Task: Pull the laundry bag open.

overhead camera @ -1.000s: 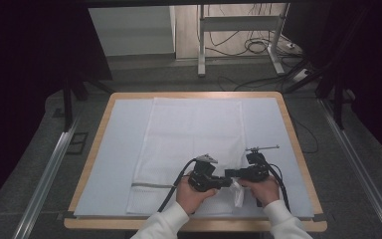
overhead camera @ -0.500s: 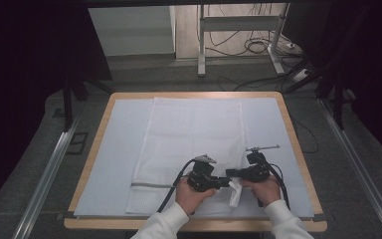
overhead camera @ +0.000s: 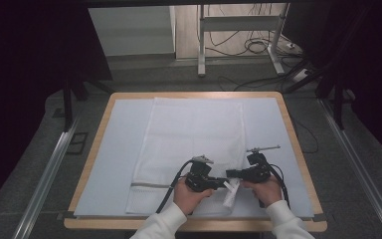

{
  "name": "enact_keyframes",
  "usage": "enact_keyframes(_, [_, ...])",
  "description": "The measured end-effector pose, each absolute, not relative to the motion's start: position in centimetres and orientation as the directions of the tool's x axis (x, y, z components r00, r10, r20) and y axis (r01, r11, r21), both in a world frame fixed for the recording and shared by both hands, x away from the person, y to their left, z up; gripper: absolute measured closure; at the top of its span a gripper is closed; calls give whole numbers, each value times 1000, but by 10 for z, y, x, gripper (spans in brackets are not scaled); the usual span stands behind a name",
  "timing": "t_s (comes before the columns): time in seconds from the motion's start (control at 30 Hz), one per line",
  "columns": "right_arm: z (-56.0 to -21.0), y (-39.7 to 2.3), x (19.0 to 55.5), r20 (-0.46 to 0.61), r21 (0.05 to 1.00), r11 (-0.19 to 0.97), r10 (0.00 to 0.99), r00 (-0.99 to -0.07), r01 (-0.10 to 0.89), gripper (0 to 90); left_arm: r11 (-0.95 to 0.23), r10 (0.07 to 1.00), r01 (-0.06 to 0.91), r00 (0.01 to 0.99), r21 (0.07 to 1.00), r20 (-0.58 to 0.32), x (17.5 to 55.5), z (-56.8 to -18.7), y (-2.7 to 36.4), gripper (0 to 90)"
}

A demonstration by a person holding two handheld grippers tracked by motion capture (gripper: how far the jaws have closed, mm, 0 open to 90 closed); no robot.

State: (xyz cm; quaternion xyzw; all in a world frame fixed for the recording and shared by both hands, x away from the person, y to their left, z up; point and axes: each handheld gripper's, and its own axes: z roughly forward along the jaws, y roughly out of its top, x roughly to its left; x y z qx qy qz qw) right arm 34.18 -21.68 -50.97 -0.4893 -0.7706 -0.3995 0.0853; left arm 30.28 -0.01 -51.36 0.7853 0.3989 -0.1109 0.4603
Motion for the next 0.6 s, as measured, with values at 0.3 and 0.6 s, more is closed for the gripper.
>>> enact_keyframes(0.3, [-509,-218,340,519,540,210,679,-519,815,884,-262,521,734,654,627,-548,303,-520,-1,870])
enact_keyframes(0.6, [-509,-217,340,512,541,222,679,-527,811,885,-262,528,744,644,615,-554,304,-525,0,871])
